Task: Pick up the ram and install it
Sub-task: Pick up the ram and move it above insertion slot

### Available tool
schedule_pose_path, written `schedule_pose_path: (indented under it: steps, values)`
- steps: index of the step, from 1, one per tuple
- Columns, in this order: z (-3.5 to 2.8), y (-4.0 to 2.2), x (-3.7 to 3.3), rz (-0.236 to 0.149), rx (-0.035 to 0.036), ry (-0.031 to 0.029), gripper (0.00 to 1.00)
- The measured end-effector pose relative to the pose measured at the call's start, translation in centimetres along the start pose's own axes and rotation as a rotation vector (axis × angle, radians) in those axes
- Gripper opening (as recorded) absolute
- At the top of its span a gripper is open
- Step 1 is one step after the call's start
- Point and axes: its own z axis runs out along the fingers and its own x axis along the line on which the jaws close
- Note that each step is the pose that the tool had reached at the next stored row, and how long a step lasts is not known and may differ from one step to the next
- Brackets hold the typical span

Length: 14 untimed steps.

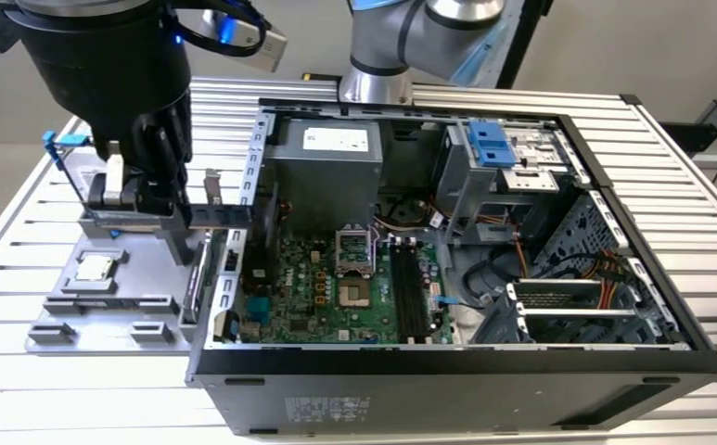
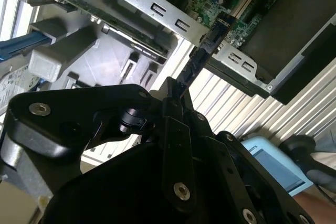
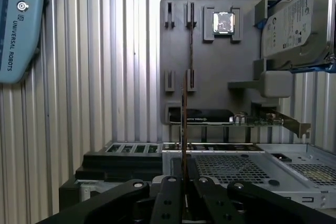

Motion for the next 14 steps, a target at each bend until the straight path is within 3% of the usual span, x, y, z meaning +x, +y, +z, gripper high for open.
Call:
schedule_pose_path:
  steps: [14]
  values:
    - [0.0, -0.86, -0.12, 0.0, 0.0, 0.0, 0.0]
